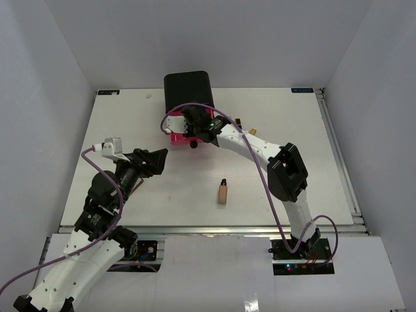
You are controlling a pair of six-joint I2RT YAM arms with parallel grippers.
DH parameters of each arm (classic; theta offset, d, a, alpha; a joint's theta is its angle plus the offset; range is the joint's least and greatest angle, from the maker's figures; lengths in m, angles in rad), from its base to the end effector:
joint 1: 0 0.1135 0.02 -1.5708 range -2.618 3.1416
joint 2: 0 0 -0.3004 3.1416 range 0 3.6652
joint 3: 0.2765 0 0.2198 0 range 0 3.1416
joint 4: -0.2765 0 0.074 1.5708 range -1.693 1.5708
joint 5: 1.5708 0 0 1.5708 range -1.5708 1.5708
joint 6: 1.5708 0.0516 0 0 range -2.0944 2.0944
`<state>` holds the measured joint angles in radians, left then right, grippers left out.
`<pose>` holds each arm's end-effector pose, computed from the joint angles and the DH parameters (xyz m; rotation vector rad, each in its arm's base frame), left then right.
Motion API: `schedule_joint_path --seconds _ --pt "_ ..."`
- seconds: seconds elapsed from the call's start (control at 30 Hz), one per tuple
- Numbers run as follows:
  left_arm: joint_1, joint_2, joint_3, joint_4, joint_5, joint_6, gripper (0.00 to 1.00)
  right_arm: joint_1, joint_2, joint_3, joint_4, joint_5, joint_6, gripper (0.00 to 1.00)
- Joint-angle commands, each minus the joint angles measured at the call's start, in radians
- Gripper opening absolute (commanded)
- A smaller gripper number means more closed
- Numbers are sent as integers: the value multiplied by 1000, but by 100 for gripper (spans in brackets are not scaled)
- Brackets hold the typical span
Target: Organize the makeup
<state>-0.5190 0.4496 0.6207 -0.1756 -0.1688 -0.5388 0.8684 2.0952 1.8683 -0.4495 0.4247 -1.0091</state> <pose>0.0672 -0.0284 0.3386 -0.1518 1.6112 -0.6923 0.3291 0.3559 0.3087 -1.6564 1.4976 -0.5526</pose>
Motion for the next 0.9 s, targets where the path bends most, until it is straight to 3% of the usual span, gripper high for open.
schedule_joint_path --seconds 0.0,0.07,0.17,0.53,0.7,0.87 --pt "2 -6 40 -27 -8 8 98 20 38 89 95 73 -68 45" --pt "2 -6 40 -27 9 8 98 20 49 105 97 64 -65 57" --pt "2 -2 41 -24 44 10 98 21 45 112 95 45 -58 65" --pt "2 77 45 31 243 34 92 18 -72 111 25 -112 54 76" --pt "2 156 50 68 371 30 88 -40 -188 107 -61 -337 224 78" --pt "-3 252 49 85 487 12 85 -249 -361 -6 -97 -630 401 78"
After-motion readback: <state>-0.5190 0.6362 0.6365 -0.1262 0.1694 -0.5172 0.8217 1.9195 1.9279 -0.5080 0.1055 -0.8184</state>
